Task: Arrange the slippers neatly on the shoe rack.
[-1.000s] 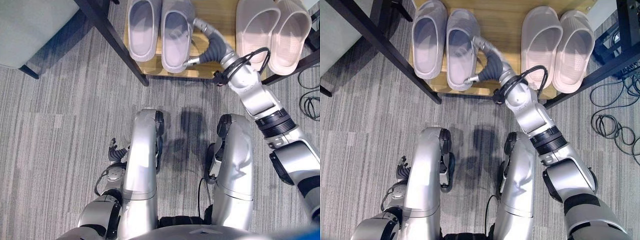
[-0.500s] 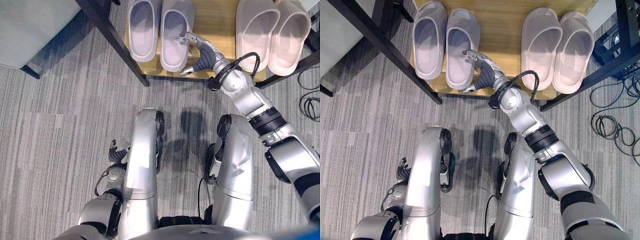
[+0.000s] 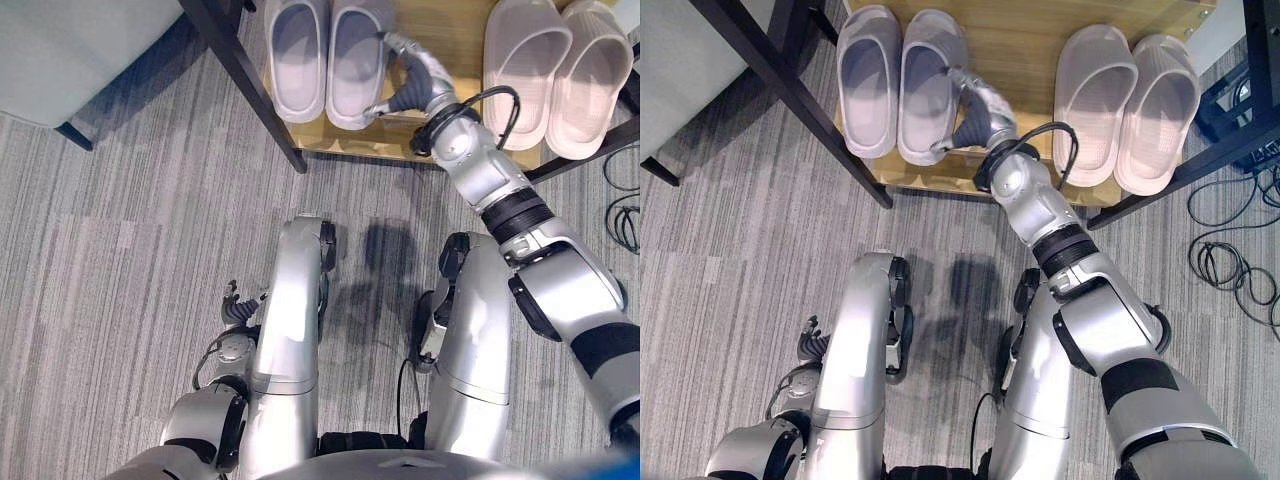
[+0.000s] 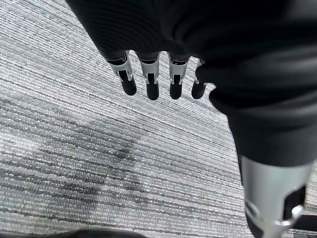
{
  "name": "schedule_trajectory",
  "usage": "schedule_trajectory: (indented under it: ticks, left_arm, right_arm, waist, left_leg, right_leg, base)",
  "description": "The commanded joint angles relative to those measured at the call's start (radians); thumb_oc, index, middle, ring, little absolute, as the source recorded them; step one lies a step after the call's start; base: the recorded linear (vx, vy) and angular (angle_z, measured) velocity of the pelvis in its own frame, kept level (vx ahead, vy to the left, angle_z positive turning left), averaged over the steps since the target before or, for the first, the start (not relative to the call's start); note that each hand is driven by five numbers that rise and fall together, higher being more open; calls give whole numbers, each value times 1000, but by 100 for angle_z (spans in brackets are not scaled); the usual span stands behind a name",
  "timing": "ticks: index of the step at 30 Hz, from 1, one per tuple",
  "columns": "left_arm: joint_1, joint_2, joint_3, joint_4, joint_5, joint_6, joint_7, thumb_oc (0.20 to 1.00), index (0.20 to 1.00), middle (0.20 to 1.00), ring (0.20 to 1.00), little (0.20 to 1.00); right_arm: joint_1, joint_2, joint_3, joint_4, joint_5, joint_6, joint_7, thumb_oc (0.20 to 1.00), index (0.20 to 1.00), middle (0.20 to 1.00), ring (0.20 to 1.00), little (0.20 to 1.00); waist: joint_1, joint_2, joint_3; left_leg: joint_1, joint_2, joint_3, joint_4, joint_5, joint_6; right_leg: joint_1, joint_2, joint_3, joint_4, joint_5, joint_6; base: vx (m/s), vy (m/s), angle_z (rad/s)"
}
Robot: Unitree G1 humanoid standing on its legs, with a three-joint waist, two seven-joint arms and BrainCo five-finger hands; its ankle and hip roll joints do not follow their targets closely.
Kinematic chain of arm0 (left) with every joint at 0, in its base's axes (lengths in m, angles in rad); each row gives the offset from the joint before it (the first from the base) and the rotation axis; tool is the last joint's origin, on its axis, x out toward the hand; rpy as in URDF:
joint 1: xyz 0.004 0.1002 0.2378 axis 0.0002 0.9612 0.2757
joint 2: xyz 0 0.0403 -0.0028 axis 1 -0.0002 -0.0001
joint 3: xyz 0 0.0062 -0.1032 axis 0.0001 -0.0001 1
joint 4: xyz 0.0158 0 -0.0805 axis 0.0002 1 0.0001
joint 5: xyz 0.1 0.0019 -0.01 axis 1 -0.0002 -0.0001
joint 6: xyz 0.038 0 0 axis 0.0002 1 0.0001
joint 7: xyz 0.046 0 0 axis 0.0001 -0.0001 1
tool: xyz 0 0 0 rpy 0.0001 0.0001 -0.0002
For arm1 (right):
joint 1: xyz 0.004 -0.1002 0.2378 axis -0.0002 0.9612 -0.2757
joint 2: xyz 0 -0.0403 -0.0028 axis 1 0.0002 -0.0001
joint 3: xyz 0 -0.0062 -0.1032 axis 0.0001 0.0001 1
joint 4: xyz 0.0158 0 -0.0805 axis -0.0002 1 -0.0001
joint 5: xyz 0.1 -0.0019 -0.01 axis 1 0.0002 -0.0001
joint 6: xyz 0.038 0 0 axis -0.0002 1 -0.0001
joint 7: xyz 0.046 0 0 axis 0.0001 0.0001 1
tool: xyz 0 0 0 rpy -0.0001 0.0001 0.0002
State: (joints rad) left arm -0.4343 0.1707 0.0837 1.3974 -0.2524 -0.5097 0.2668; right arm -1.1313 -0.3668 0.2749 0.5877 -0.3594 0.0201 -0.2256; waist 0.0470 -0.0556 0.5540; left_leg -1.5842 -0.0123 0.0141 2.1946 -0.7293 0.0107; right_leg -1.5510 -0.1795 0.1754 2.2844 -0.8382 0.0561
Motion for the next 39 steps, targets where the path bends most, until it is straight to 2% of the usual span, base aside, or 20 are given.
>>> schedule_trajectory:
  ticks: [1, 7, 10, 13, 16, 18, 19, 21, 22, 24, 25, 26, 27, 31, 32, 33, 34, 37, 38, 39]
  left_arm:
    - [29, -98, -29, 6, 3, -6, -6, 1000, 1000, 1000, 1000, 1000]
    - [32, -94, -24, -17, 8, 5, -6, 1000, 1000, 1000, 1000, 1000]
    - [22, -82, -14, -17, 1, 8, -10, 1000, 1000, 1000, 1000, 1000]
    - [-4, -66, -10, -11, 12, 21, -9, 1000, 1000, 1000, 1000, 1000]
    - [-7, -57, -23, -25, 38, 8, -2, 1000, 1000, 1000, 1000, 1000]
    - [-1, -53, -36, -87, 40, -27, -2, 1000, 1000, 1000, 1000, 1000]
    - [1, -53, -37, -88, 39, -27, -2, 1000, 1000, 1000, 1000, 1000]
    - [57, -42, -58, -142, 42, -50, -2, 1000, 1000, 1000, 1000, 1000]
    - [84, -43, -67, -141, 49, -47, 0, 1000, 1000, 1000, 1000, 1000]
    - [117, -45, -74, -133, 57, -39, 2, 1000, 1000, 1000, 1000, 1000]
    - [149, -53, -76, -124, 67, -26, 5, 1000, 1000, 1000, 1000, 1000]
    - [171, -62, -83, -113, 77, -18, 9, 1000, 1000, 1000, 1000, 1000]
    - [207, -73, -90, -92, 95, 7, 4, 1000, 1000, 1000, 1000, 1000]
    - [269, -99, -128, -29, 155, 66, -12, 1000, 1000, 1000, 1000, 1000]
    - [307, -110, -135, -14, 180, 97, -23, 1000, 1000, 1000, 1000, 1000]
    - [324, -114, -136, 0, 182, 103, -30, 1000, 1000, 1000, 1000, 1000]
    - [323, -114, -136, 0, 182, 103, -30, 1000, 1000, 1000, 1000, 1000]
    - [365, -123, -114, 20, 185, 153, -46, 1000, 1000, 1000, 1000, 1000]
    - [403, -128, -108, 35, 196, 177, -59, 1000, 1000, 1000, 1000, 1000]
    - [415, -128, -110, 43, 204, 188, -65, 1000, 1000, 1000, 1000, 1000]
  right_arm:
    - [1, -84, -36, -213, -26, -66, -109, 1000, 1000, 1000, 1000, 1000]
    - [209, -138, -174, -470, 76, -84, -57, 1000, 1000, 1000, 1000, 1000]
    - [327, -96, -215, -539, 152, -101, -10, 1000, 1000, 1000, 1000, 1000]
    - [455, -6, -235, -595, 258, -136, 38, 1000, 1000, 1000, 1000, 1000]
    - [563, -53, -237, -622, 204, -181, -8, 1000, 1000, 1000, 1000, 1000]
    - [632, -32, -247, -605, 218, -213, -41, 1000, 1000, 1000, 1000, 1000]
    - [634, -32, -247, -605, 218, -213, -42, 1000, 1000, 1000, 1000, 1000]
    - [750, -14, -188, -584, 196, -297, -112, 1000, 1000, 1000, 1000, 1000]
    - [808, -16, -142, -539, 169, -314, -131, 1000, 1000, 1000, 1000, 1000]
    - [869, -17, -81, -474, 136, -336, -152, 1000, 1000, 1000, 1000, 1000]
    - [904, -2, -29, -397, 119, -357, -165, 1000, 1000, 1000, 1000, 1000]
    - [926, 20, -16, -332, 108, -369, -181, 1000, 1000, 1000, 1000, 1000]
    - [982, 74, -6, -246, 122, -396, -197, 1000, 1000, 1000, 1000, 1000]
    - [1069, 171, -30, -20, 122, -444, -251, 1000, 1000, 1000, 1000, 1000]
    - [1119, 201, -75, 127, 111, -449, -290, 1000, 1000, 1000, 1000, 1000]
    - [1126, 221, -97, 196, 113, -443, -307, 1000, 1000, 1000, 1000, 1000]
    - [1125, 221, -97, 197, 112, -443, -308, 1000, 1000, 1000, 1000, 1000]
    - [1176, 273, -215, 357, 180, -422, -299, 1000, 1000, 1000, 1000, 1000]
    - [1200, 285, -341, 507, 252, -398, -293, 1000, 1000, 1000, 1000, 1000]
    - [1199, 282, -366, 563, 266, -388, -296, 1000, 1000, 1000, 1000, 1000]
  waist:
    - [15, -15, -34]
    - [1, -19, -35]
    - [-14, -22, -44]
    - [-37, -24, -94]
    - [-56, -18, -161]
    - [-62, -10, -236]
    - [-63, -10, -239]
    - [-68, 0, -424]
    - [-70, 4, -473]
    - [-67, -5, -492]
    - [-66, -12, -509]
    - [-65, -16, -515]
    - [-63, -23, -536]
    - [-62, -38, -587]
    - [-58, -41, -622]
    - [-54, -43, -635]
    - [-54, -45, -635]
    - [-46, -44, -678]
    - [-41, -36, -712]
    - [-38, -32, -723]
  left_leg:
    - [14, -9, -37, 51, -58, 70]
    - [14, -1, -33, 43, -60, 67]
    - [14, 7, -36, 39, -53, 61]
    - [14, 13, -37, -14, -36, 63]
    - [14, 17, -28, -87, -16, 71]
    - [14, 19, -20, -197, 12, 79]
    - [14, 18, -21, -200, 14, 79]
    - [14, 19, -47, -421, 93, 82]
    - [74, 25, -48, -526, 123, 81]
    - [195, 29, -53, -662, 153, 76]
    - [307, 28, -58, -817, 216, 65]
    - [373, 23, -66, -892, 233, 59]
    - [484, 16, -67, -1021, 276, 55]
    - [711, 15, -75, -1271, 344, 41]
    - [824, 6, -80, -1398, 387, 42]
    - [882, 2, -84, -1463, 402, 39]
    - [884, 1, -83, -1472, 408, 38]
    - [1047, -7, -76, -1658, 473, 22]
    - [1176, 2, -81, -1821, 526, 7]
    - [1219, 8, -82, -1878, 553, -3]
  right_leg:
    - [-17, 35, 141, -45, 289, -15]
    - [-13, 39, 141, -48, 291, -12]
    - [-6, 33, 127, -61, 300, -13]
    - [-5, 28, 111, -117, 314, -13]
    - [-1, 10, 87, -202, 322, -11]
    - [4, -10, 54, -322, 333, -4]
    - [4, -11, 53, -324, 335, -4]
    - [43, -50, -51, -588, 359, -9]
    - [120, -64, -110, -728, 372, -12]
    - [252, -65, -151, -887, 400, -13]
    - [360, -45, -175, -1045, 460, -21]
    - [429, -37, -184, -1127, 481, -19]
    - [546, -33, -213, -1280, 533, -18]
    - [758, -9, -235, -1509, 612, -21]
    - [859, 2, -249, -1619, 656, -25]
    - [904, 14, -247, -1661, 669, -27]
    - [906, 14, -247, -1668, 675, -28]
    - [1041, 34, -252, -1799, 729, -25]
    - [1141, 47, -250, -1922, 772, -17]
    - [1180, 47, -252, -1971, 786, -14]
  base:
    - [0, 0, 0]
    - [0, 0, 0]
    - [2, -11, 0]
    - [0, 0, 0]
    - [0, 0, 0]
    - [-57, 4, 6]
    - [-138, 4, 17]
    - [-147, 11, 35]
    - [-129, 2, 31]
    - [-196, -26, 13]
    - [-213, -44, 11]
    - [-150, -49, -2]
    - [51, -25, -11]
    - [171, -19, 2]
    - [264, -16, 10]
    - [205, -23, -8]
    - [126, -25, -19]
    - [198, -18, -8]
    - [277, -25, -18]
    - [233, -34, -11]
